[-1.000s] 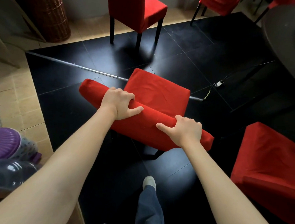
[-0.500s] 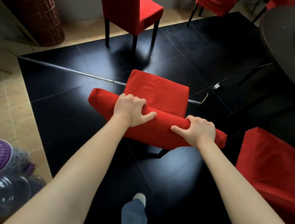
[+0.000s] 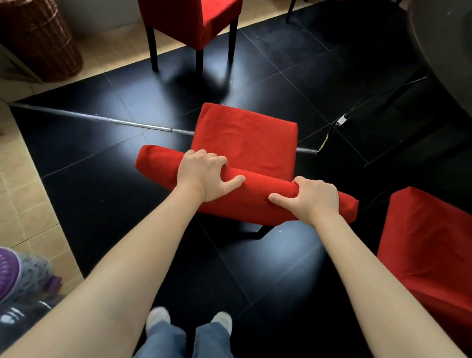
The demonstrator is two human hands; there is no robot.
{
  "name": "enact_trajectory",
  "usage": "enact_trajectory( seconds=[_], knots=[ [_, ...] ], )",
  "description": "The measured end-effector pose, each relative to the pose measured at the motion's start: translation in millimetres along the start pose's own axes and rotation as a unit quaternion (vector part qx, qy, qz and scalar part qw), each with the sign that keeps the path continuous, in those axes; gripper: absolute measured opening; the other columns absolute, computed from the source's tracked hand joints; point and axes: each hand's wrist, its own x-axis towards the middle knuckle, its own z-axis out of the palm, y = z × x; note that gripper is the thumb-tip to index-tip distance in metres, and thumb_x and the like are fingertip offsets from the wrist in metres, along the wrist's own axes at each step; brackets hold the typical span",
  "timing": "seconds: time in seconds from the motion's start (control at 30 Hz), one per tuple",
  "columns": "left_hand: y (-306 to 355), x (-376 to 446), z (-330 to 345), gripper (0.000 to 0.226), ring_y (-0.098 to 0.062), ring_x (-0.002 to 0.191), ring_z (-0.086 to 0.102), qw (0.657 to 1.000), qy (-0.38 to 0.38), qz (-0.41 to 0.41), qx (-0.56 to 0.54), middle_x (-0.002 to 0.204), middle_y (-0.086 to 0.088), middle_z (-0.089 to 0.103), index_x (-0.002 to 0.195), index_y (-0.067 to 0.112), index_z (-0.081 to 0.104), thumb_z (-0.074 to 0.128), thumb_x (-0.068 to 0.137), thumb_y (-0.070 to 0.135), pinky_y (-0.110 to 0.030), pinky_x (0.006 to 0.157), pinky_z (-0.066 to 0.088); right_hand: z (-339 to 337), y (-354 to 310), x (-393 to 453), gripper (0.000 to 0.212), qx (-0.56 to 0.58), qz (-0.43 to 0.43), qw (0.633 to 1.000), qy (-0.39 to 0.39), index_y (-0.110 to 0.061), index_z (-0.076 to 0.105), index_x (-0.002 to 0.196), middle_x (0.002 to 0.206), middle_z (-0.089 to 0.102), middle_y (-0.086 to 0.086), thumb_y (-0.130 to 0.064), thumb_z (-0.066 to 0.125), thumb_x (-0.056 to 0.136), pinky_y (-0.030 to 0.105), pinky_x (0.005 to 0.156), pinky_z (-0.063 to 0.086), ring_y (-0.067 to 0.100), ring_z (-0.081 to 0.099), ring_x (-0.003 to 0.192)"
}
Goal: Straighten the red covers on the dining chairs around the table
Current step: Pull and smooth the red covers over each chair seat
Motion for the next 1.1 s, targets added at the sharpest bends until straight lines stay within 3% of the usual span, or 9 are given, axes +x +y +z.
enact_trajectory(
  seconds=[0.27, 0.43, 0.63, 0.87, 1.1],
  knots=[
    [-12, -12, 0, 0.082, -0.022, 0.091, 0.061, 0.999, 0.003, 0.049, -0.005, 0.094, 0.001, 0.071, 0.096, 0.026, 0.068, 0.013, 0.070, 0.082, -0.036, 0.083, 0.037, 4, -17, -36, 0.076, 0.020, 0.050, 0.998, -0.015, -0.022, 0.057, 0.081, 0.075, 0.064, -0.003, -0.093, 0.035, 0.063, 0.035, 0.072, 0.045, 0.023, 0.062, 0.077],
    [-23, -21, -1, 0.083, -0.024, 0.092, 0.060, 0.995, 0.004, 0.102, -0.005, 0.095, 0.000, 0.071, 0.097, 0.027, 0.068, 0.013, 0.068, 0.081, -0.037, 0.082, 0.036, 9, -41, -68, 0.081, 0.042, 0.101, 0.994, -0.014, -0.023, 0.054, 0.078, 0.077, 0.064, -0.003, -0.097, 0.026, 0.056, 0.038, 0.080, 0.046, 0.023, 0.061, 0.078],
    [-36, -27, -2, 0.083, -0.023, 0.093, 0.060, 0.986, 0.001, 0.164, -0.003, 0.096, 0.001, 0.071, 0.099, 0.026, 0.068, 0.013, 0.069, 0.081, -0.036, 0.080, 0.035, 13, -70, -98, 0.079, 0.061, 0.161, 0.985, -0.009, -0.027, 0.045, 0.067, 0.066, 0.054, -0.008, -0.098, 0.017, 0.049, 0.037, 0.074, 0.040, 0.020, 0.054, 0.070],
    [-50, -33, -5, 0.082, -0.023, 0.089, 0.061, 0.975, 0.002, 0.221, -0.008, 0.093, 0.002, 0.071, 0.098, 0.026, 0.068, 0.014, 0.070, 0.080, -0.036, 0.080, 0.037, 24, -97, -122, 0.081, 0.060, 0.212, 0.975, 0.001, -0.028, 0.048, 0.071, 0.071, 0.058, -0.007, -0.099, 0.014, 0.051, 0.038, 0.079, 0.042, 0.019, 0.055, 0.072],
    [-52, -32, -6, 0.080, -0.023, 0.085, 0.059, 0.969, 0.009, 0.248, -0.011, 0.090, 0.003, 0.070, 0.098, 0.025, 0.069, 0.015, 0.073, 0.078, -0.036, 0.077, 0.038, 25, -107, -129, 0.097, 0.044, 0.248, 0.968, -0.001, -0.025, 0.058, 0.092, 0.083, 0.065, -0.006, -0.099, 0.009, 0.052, 0.039, 0.082, 0.038, 0.020, 0.062, 0.085]
  ],
)
